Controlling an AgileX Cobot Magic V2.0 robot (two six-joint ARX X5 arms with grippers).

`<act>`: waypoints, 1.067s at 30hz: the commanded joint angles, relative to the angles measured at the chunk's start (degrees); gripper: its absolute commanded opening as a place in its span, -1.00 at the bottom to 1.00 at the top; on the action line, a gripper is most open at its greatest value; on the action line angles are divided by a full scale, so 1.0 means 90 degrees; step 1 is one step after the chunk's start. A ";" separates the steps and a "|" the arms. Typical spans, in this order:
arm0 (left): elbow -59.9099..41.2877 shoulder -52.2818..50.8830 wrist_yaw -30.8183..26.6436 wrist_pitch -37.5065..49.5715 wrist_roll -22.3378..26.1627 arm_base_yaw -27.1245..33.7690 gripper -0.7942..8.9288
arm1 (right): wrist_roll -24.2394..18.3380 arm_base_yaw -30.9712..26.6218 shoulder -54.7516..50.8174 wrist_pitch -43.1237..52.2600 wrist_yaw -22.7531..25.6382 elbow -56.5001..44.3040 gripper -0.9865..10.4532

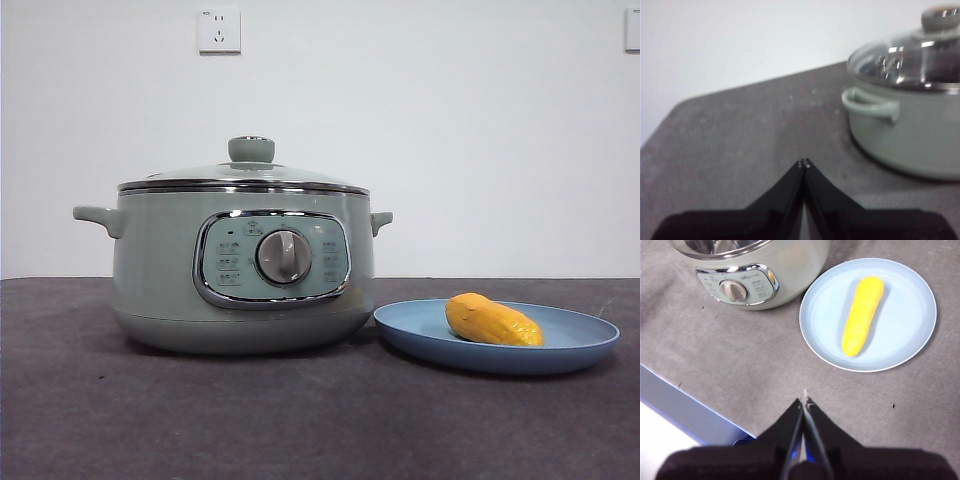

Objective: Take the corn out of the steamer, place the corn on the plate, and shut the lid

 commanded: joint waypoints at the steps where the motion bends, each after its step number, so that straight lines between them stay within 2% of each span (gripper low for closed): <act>1: -0.0318 -0.0238 -0.0049 0.0087 -0.0335 0.0022 -0.84 | -0.0005 0.0012 0.0000 0.0007 0.0015 -0.0027 -0.83; 11: -0.0629 -0.0236 -0.0049 0.0049 -0.0937 0.0022 -0.84 | -0.0005 0.0012 -0.0002 0.0002 0.0015 -0.0027 -0.83; 32: -0.0629 -0.0236 -0.0044 0.0078 -0.0935 0.0024 -0.84 | -0.0005 0.0012 0.0000 0.0002 0.0015 -0.0027 -0.83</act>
